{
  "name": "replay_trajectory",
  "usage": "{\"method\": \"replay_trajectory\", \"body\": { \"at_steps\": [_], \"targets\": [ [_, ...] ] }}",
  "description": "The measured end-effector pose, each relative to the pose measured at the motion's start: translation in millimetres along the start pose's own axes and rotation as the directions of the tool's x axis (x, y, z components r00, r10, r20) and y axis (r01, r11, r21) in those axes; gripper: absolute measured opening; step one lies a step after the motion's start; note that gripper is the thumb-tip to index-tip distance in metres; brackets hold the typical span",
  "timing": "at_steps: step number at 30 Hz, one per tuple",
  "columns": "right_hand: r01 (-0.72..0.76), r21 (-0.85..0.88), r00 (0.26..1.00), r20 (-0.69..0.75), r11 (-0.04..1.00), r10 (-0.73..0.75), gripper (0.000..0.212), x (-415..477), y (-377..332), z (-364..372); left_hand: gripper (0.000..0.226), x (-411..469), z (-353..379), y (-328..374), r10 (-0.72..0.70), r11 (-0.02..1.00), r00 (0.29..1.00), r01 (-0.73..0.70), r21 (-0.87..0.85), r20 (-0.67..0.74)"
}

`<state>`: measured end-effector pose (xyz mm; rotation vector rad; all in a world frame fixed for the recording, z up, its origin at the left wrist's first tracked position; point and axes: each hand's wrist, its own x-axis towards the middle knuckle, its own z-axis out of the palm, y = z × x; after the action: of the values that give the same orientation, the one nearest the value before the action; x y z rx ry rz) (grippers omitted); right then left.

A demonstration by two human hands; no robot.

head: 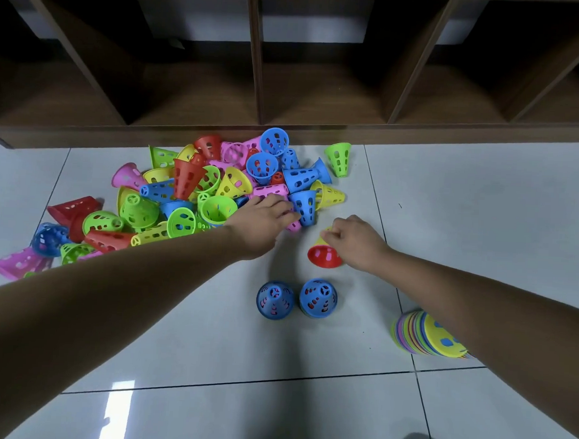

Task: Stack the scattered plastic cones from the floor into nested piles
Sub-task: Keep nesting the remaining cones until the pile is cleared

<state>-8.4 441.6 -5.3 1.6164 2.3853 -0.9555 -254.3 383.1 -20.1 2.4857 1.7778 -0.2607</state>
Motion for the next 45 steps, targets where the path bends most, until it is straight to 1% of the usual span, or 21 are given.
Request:
{"method": "replay_trajectory", "body": {
  "at_steps": [2,3,5,8,11,13,15,17,18,21,23,25,29,31,34,35,37,39,40,43,45],
  "targets": [
    [-0.023,-0.061,0.999,0.032,0.998,0.025,0.036,-3,-4,6,0.067,0,0,2,0.011,0.997,0.999,-0.007,0.082,-0.051],
    [-0.054,-0.047,0.998,0.018,0.997,0.055,0.041,-4,-5,9,0.063,-1,1,4,0.014,0.994,0.998,-0.008,0.109,-0.061],
    [-0.132,0.040,0.991,0.011,0.990,0.132,0.051,-5,-7,12,0.054,-7,4,6,0.016,0.991,0.999,-0.009,0.130,-0.052],
    [-0.214,0.070,0.973,0.102,0.974,0.207,0.064,-7,-10,14,0.044,-17,10,3,0.011,0.991,0.999,-0.004,0.135,-0.051],
    [-0.285,0.109,0.952,0.146,0.952,0.269,0.069,-9,-9,20,0.027,-26,13,-1,0.026,0.989,0.997,-0.015,0.145,-0.079],
    [-0.327,0.148,0.938,0.168,0.933,0.302,0.076,-11,-11,25,0.026,-33,18,-5,0.039,0.988,0.995,-0.026,0.154,-0.087],
    [-0.355,0.202,0.929,0.184,0.913,0.320,0.080,-12,-13,29,0.035,-40,23,-8,0.036,0.987,0.996,-0.023,0.158,-0.082],
    [-0.365,0.256,0.925,0.211,0.895,0.317,0.071,-13,-14,31,0.040,-43,26,-12,0.027,0.987,0.998,-0.017,0.160,-0.065],
    [-0.378,0.286,0.919,0.234,0.880,0.318,0.065,-12,-14,31,0.039,-43,26,-13,0.029,0.987,0.998,-0.020,0.162,-0.052],
    [-0.408,0.377,0.903,0.302,0.831,0.306,0.051,-13,-14,28,0.027,-44,25,-16,0.050,0.985,0.998,-0.041,0.169,-0.046],
    [-0.424,0.450,0.898,0.322,0.786,0.301,0.038,-16,-14,23,0.018,-44,25,-20,0.070,0.981,0.996,-0.059,0.182,-0.053],
    [-0.429,0.525,0.900,0.319,0.735,0.298,0.029,-21,-15,18,0.020,-45,26,-25,0.067,0.978,0.996,-0.055,0.203,-0.055],
    [-0.368,0.574,0.929,0.257,0.731,0.266,0.033,-28,-11,12,0.037,-46,24,-26,0.011,0.974,0.998,0.002,0.229,-0.055],
    [-0.350,0.589,0.937,0.237,0.729,0.259,0.037,-35,-10,11,0.039,-45,25,-27,0.004,0.975,0.998,0.010,0.220,-0.061],
    [-0.325,0.592,0.946,0.195,0.738,0.260,0.048,-48,-12,11,0.033,-45,28,-29,0.002,0.989,0.992,0.016,0.144,-0.123],
    [-0.310,0.580,0.951,0.177,0.753,0.255,0.048,-52,-13,10,0.029,-45,29,-29,0.002,0.993,0.988,0.016,0.113,-0.157],
    [-0.280,0.571,0.960,0.143,0.772,0.242,0.042,-61,-15,9,0.022,-45,28,-25,0.008,0.999,0.972,0.002,0.044,-0.233],
    [-0.248,0.566,0.968,0.109,0.787,0.226,0.035,-70,-19,5,0.025,-47,22,-19,-0.011,0.998,0.960,-0.008,-0.067,-0.281],
    [-0.231,0.563,0.972,0.092,0.793,0.217,0.034,-75,-22,4,0.029,-48,18,-15,-0.027,0.991,0.959,-0.012,-0.133,-0.283],
    [-0.170,0.536,0.982,0.025,0.827,0.186,0.037,-87,-27,0,0.036,-57,2,1,-0.100,0.944,0.943,-0.012,-0.330,-0.318],
    [-0.131,0.509,0.987,-0.017,0.851,0.162,0.036,-97,-29,-2,0.032,-66,-13,15,-0.218,0.862,0.911,0.012,-0.506,-0.350]
  ]
}}
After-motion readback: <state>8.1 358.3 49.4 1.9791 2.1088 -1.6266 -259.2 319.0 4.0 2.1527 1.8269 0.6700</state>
